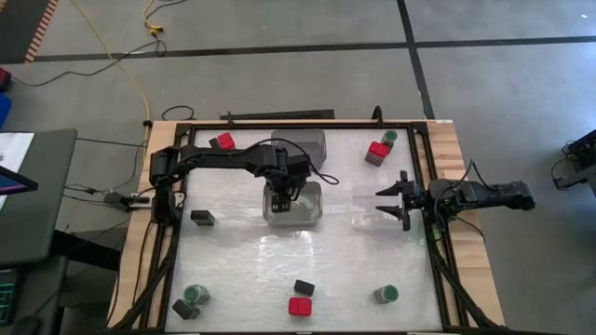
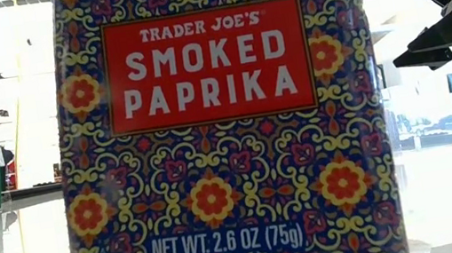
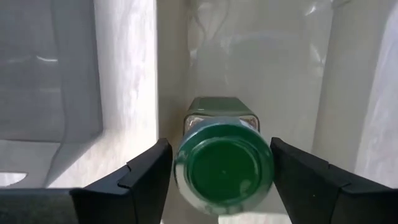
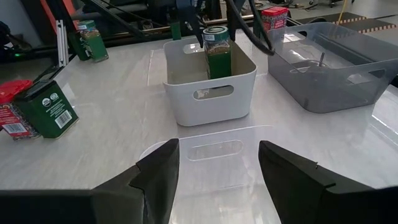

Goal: Sort spices by type
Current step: Put the green spice bottle into the gray bin, then put the red spice can into the black bin

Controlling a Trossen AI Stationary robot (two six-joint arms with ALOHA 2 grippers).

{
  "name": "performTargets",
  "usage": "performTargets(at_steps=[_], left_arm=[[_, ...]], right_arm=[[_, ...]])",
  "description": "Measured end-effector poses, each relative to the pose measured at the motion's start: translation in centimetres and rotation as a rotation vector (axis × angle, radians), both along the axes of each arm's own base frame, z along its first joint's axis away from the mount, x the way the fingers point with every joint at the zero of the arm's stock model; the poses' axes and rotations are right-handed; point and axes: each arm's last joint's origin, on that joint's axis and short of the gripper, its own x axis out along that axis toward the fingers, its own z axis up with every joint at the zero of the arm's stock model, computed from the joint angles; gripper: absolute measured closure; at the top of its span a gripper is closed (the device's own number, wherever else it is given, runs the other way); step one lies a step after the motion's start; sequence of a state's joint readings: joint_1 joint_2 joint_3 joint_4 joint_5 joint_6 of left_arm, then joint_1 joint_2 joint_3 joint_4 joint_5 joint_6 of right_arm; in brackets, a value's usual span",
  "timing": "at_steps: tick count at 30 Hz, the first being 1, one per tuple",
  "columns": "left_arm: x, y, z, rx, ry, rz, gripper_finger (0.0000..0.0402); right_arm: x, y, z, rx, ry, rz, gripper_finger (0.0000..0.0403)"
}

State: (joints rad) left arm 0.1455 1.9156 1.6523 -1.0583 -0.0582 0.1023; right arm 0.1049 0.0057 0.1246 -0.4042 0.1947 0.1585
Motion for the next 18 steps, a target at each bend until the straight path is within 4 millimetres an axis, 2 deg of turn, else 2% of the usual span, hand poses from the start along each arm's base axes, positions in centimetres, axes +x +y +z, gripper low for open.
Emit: performTargets(at_steps=[13, 18], left_arm=[[0.0, -0.2, 4.0, -0.001, -0.027, 0.015, 0.015], [-1.2, -0.4, 5.6, 0.003, -0.037, 0.004, 0.015]], right_arm=[[0.0, 0.0, 0.0, 0.0, 0.0, 0.0, 0.0154], [0.0, 0.0, 0.0, 0.0, 0.0, 0.0, 0.0154]])
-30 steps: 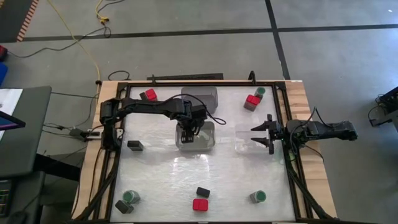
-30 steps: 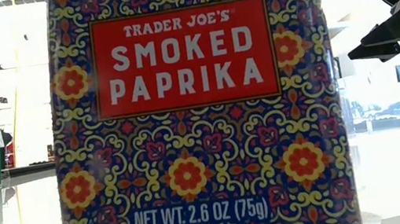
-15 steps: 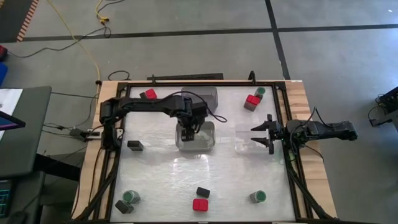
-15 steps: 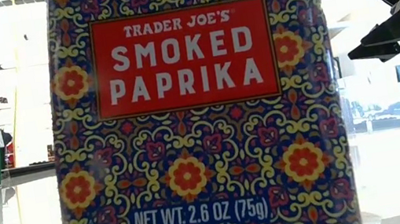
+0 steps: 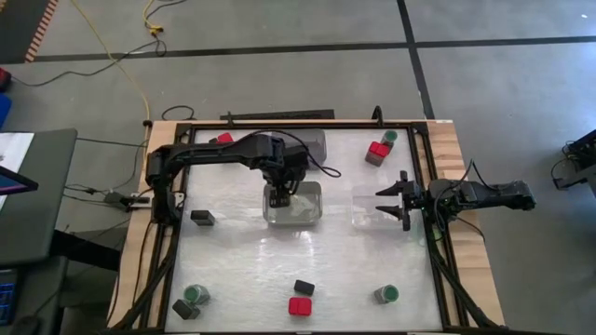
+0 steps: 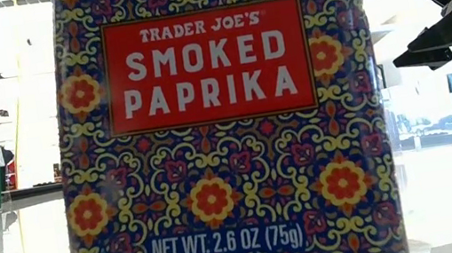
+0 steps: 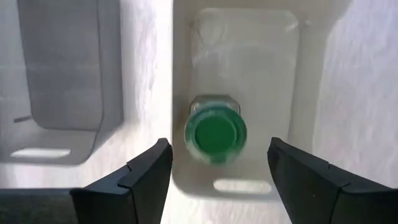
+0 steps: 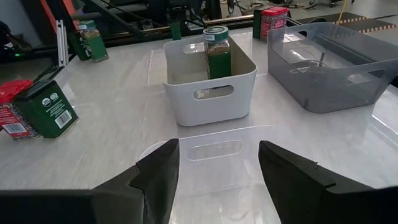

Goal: Sort spices by type
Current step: Put the red spice can into the black bin

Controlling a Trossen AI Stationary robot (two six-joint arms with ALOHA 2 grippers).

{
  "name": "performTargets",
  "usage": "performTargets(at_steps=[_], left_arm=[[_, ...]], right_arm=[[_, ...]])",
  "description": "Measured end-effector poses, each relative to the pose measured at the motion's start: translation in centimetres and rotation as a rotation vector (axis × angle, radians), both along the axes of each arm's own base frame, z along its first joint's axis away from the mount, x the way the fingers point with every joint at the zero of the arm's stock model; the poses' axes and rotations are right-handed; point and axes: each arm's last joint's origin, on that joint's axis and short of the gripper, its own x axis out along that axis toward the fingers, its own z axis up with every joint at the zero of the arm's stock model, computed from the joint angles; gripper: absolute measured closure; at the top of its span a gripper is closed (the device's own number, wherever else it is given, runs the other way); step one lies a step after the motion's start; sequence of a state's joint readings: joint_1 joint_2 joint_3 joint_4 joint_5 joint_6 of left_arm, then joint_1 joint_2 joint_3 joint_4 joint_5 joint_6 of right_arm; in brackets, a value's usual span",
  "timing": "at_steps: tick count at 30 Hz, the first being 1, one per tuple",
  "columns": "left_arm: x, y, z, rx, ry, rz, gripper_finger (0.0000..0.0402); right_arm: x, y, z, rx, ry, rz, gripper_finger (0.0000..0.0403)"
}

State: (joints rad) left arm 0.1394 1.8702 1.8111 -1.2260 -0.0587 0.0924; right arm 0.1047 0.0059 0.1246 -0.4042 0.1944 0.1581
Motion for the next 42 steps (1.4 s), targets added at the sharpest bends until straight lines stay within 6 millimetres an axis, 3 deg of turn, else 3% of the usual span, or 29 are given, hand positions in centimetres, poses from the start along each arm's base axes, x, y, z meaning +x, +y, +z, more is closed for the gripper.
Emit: performTargets(at_steps=[7, 11, 16, 26, 34, 42], left_arm=[[-4.0, -0.4, 3.8, 0.029, -0.204, 0.005, 0.015], [-7.3, -0.6, 4.5, 0.04, -0.305, 0.029, 0.015], [-11.5, -0.8, 4.3, 0.076, -0.401, 0.034, 0.015], [-18.5, -0.5, 1.6, 0.194, -0.539, 0.092, 0.015], [-21.0, -0.7, -0.1, 0.249, -0.735, 0.11, 0.015], [-21.8, -0.8, -0.6, 0.281, -0.743, 0.148, 0.015]], right_arm=[[0.0, 0.0, 0.0, 0.0, 0.0, 0.0, 0.0154], [0.0, 0.0, 0.0, 0.0, 0.0, 0.0, 0.0154], [0.0, 0.0, 0.0, 0.0, 0.0, 0.0, 0.0154], [0.0, 0.0, 0.0, 0.0, 0.0, 0.0, 0.0154], [0.0, 0.0, 0.0, 0.0, 0.0, 0.0, 0.0154], [0.0, 0.0, 0.0, 0.0, 0.0, 0.0, 0.0154]])
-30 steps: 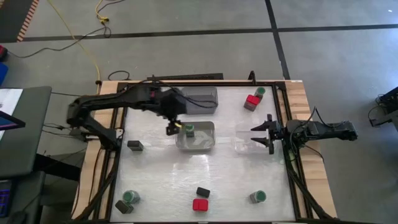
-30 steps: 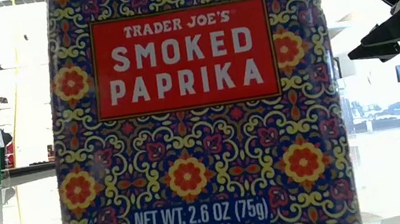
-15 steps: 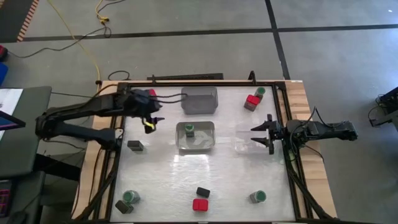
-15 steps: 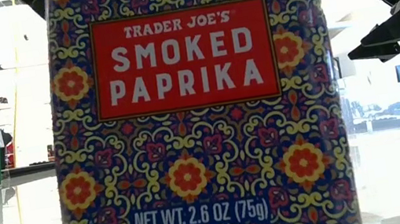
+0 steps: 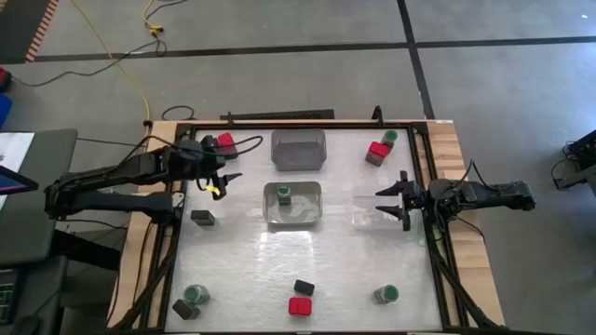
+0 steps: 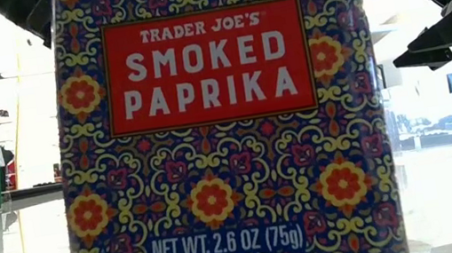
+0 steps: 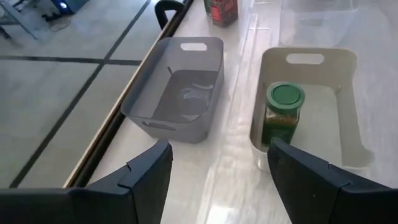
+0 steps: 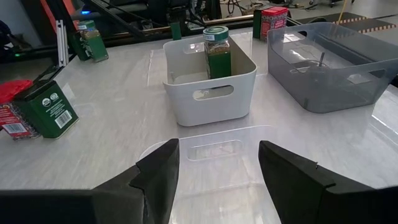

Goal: Sort spices by type
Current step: Put the red spice can into the black bin

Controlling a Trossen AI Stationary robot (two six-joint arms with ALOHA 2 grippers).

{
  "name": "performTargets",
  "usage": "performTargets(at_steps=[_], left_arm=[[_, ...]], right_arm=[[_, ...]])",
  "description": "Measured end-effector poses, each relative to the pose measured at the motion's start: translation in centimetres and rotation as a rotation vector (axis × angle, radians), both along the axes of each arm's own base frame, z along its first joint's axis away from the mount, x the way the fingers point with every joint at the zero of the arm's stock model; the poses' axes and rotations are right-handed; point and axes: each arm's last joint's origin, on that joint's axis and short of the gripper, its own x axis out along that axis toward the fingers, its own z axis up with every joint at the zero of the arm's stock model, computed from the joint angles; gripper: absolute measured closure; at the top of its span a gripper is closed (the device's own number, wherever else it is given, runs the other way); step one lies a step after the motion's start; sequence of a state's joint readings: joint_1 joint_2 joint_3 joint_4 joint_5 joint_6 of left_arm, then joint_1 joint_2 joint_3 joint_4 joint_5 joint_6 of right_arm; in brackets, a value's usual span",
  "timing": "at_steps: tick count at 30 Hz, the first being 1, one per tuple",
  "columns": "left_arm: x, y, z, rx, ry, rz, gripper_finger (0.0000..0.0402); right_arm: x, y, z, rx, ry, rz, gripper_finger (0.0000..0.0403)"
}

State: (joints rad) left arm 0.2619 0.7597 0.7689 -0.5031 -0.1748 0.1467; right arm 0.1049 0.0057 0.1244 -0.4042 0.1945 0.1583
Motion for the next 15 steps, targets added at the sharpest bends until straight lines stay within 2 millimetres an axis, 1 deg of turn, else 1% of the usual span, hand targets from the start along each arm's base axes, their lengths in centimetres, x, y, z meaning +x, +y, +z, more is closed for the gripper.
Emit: performTargets(at_steps=[5, 8, 10, 15], left_arm=[[0.14, 0.04, -0.13, -0.046, -0.012, 0.026, 0.015], [0.08, -0.02, -0.24, -0.179, -0.06, 0.088, 0.015], [0.09, -0.02, -0.25, -0.234, -0.086, 0.122, 0.015], [0.3, 0.03, -0.18, -0.247, -0.106, 0.13, 0.015]], right_arm=[[0.0, 0.0, 0.0, 0.0, 0.0, 0.0, 0.0154], [0.0, 0.0, 0.01, 0.0, 0.0, 0.0, 0.0154], [0.0, 0.0, 0.01, 0.0, 0.0, 0.0, 0.0154], [0.0, 0.0, 0.0, 0.0, 0.0, 0.0, 0.0154]])
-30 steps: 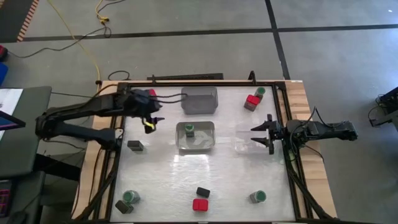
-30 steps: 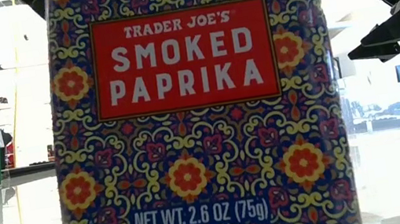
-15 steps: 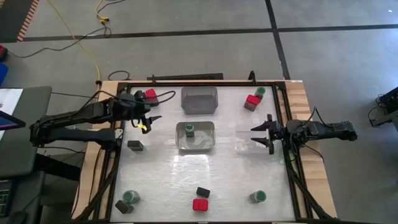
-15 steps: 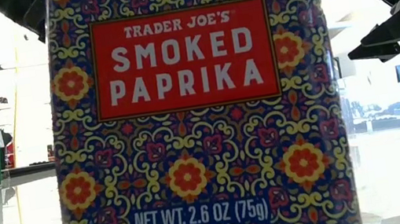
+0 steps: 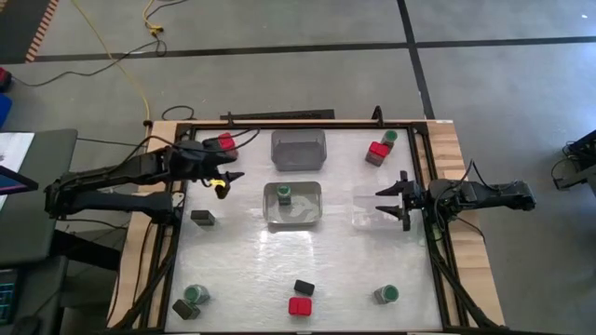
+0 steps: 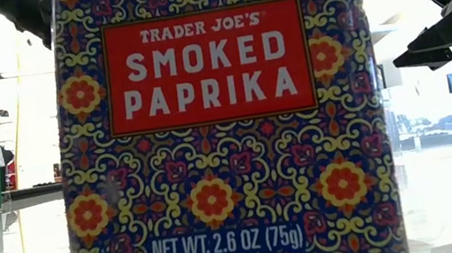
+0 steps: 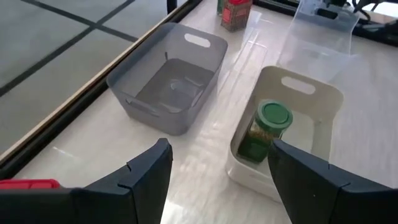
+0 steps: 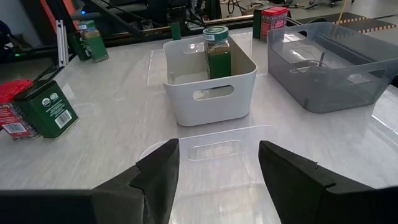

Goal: Sort spices by type
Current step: Put the red spice can into the black bin

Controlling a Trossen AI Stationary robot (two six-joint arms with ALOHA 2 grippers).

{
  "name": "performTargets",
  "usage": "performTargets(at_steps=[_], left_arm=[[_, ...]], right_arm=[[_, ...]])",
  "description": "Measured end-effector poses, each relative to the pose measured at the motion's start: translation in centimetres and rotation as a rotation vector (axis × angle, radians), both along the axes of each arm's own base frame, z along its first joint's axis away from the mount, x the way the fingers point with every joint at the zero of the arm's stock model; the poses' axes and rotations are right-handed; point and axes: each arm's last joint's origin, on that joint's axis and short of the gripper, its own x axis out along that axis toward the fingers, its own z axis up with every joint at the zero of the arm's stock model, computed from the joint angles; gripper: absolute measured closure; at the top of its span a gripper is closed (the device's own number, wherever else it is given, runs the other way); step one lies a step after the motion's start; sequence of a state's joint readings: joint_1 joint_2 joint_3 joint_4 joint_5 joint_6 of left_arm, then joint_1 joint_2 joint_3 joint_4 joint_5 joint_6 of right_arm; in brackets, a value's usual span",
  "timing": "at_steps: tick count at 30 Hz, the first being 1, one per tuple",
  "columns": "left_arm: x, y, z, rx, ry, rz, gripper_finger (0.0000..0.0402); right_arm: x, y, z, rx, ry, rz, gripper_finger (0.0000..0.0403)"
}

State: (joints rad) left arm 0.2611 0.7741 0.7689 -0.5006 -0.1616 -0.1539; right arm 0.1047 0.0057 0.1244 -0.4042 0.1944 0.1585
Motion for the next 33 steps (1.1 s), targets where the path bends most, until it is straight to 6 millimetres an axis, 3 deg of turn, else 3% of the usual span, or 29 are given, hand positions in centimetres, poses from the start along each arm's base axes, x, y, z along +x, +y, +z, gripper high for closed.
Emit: performTargets(at_steps=[21, 30, 33], left_arm=[[2.8, 1.0, -1.9, -0.032, 0.089, 0.044, 0.015], [2.8, 1.0, -1.8, -0.032, 0.086, 0.046, 0.015], [2.8, 0.9, -1.9, -0.115, 0.047, 0.092, 0.015]], right_arm=[[0.0, 0.0, 0.0, 0.0, 0.0, 0.0, 0.0154], [0.0, 0.0, 0.0, 0.0, 0.0, 0.0, 0.0154], [0.0, 0.0, 0.0, 0.0, 0.0, 0.0, 0.0154]])
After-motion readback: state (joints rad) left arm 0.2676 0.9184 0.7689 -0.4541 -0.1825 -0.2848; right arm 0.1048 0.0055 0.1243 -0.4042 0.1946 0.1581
